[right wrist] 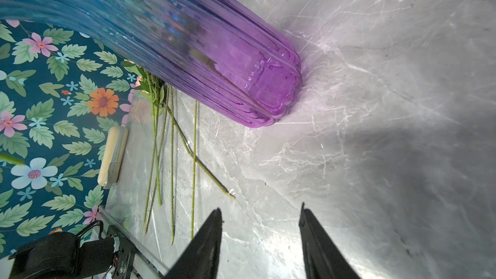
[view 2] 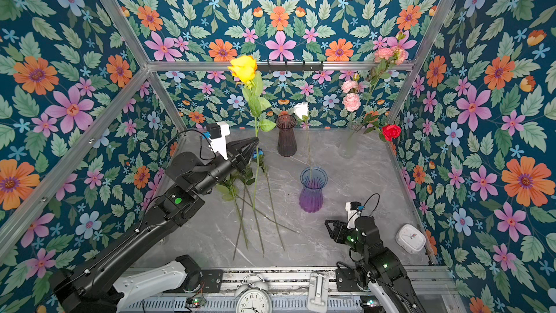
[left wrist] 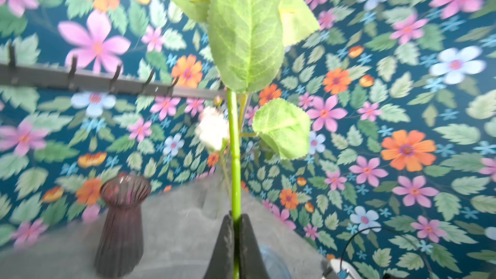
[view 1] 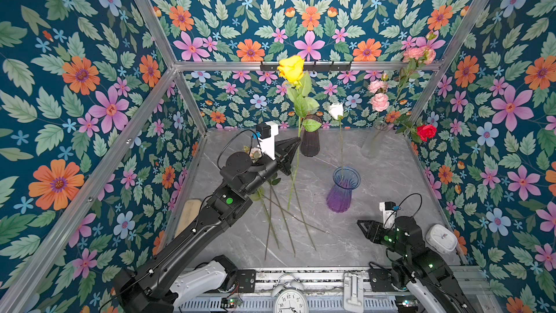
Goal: Arrange the flowers into the vase
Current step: 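Lift the yellow rose and carry it over the purple-blue vase, then lower the yellow rose into the purple-blue vase and open the left gripper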
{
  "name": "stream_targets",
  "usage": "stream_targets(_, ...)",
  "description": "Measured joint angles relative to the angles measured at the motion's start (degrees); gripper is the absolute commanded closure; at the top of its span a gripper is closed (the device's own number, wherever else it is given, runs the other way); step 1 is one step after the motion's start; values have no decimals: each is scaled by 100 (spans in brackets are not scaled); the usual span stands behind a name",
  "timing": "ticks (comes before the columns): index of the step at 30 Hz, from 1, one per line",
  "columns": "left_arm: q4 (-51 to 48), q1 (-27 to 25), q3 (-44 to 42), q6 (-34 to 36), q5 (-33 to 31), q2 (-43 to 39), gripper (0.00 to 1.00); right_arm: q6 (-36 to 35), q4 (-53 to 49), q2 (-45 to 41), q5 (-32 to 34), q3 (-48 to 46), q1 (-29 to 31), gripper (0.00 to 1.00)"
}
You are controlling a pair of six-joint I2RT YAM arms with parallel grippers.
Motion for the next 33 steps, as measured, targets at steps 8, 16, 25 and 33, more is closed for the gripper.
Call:
stream_targets(8, 2999, -289, 1360, -79, 1384, 1897, 100, 0, 7, 0, -2, 0, 2, 51)
stream_targets(16, 4170, -518, 2868, -450, 2006, 3582, 100, 0, 37, -26, -15, 0, 4, 51)
stream_targets(25, 4631, -535, 2203, -647, 1971, 3882, 100, -17, 39, -109, -116, 0, 4, 51)
stream_targets(33, 5139, -546, 1231, -887, 1751, 3748, 100, -24, 39, -136, -162, 0, 4, 51)
